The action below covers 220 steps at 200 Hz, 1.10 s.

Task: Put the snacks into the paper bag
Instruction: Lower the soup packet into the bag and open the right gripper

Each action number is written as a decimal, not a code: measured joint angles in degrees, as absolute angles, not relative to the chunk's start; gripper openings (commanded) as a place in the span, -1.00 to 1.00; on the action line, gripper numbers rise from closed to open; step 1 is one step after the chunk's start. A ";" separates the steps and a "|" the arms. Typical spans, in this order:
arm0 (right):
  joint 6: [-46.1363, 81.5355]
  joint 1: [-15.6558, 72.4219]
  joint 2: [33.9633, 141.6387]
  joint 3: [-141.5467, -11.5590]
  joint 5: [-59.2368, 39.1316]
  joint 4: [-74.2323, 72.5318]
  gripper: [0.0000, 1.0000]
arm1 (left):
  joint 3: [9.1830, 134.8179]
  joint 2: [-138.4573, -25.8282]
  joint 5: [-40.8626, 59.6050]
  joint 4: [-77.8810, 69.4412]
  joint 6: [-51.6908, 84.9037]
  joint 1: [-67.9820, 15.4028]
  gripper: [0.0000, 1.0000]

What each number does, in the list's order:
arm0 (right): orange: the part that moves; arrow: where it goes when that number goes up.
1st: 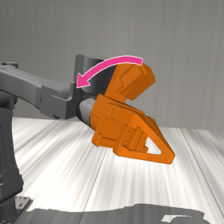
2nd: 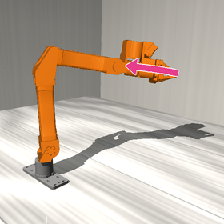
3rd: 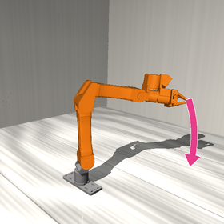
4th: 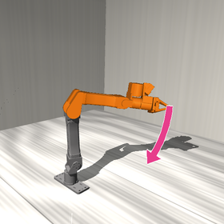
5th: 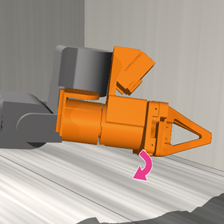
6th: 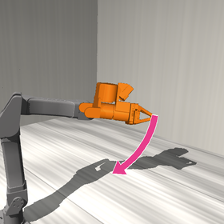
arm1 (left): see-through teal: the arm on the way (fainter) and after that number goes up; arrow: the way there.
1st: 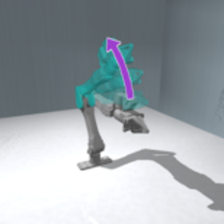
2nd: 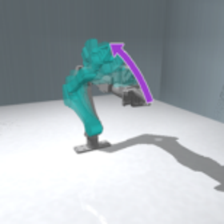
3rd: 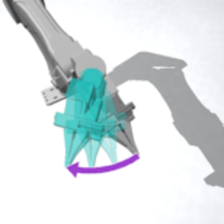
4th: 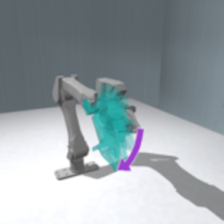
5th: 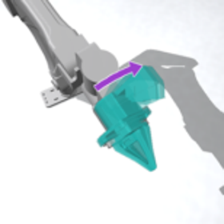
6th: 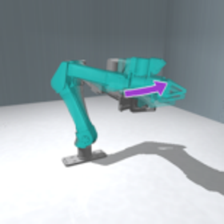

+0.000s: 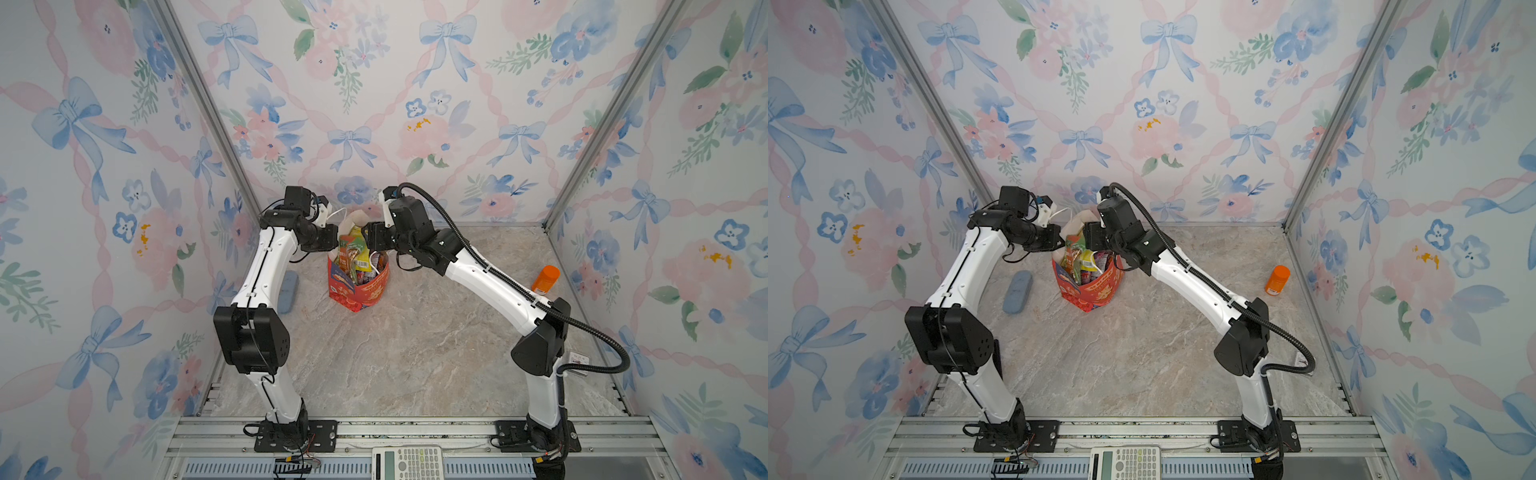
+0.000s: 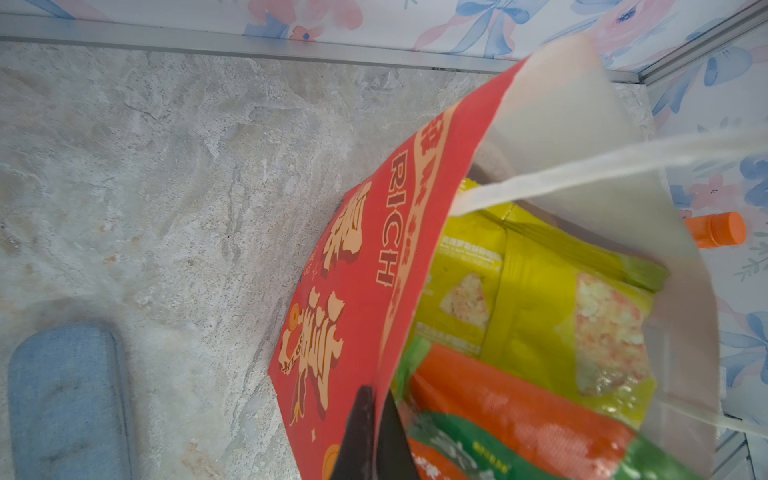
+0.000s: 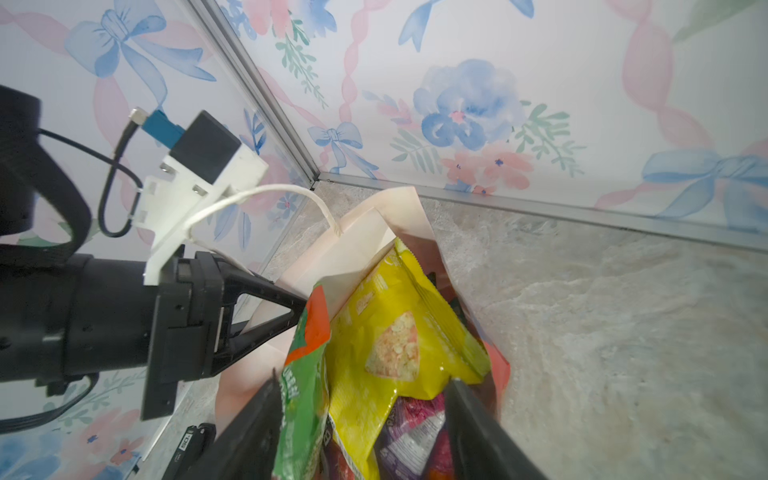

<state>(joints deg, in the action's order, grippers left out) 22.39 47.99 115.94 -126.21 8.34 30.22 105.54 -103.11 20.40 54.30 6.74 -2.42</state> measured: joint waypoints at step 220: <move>7.27 54.28 134.61 -150.58 11.49 49.28 -0.53 | 105.47 -103.11 20.40 54.30 6.74 -2.22 -1.00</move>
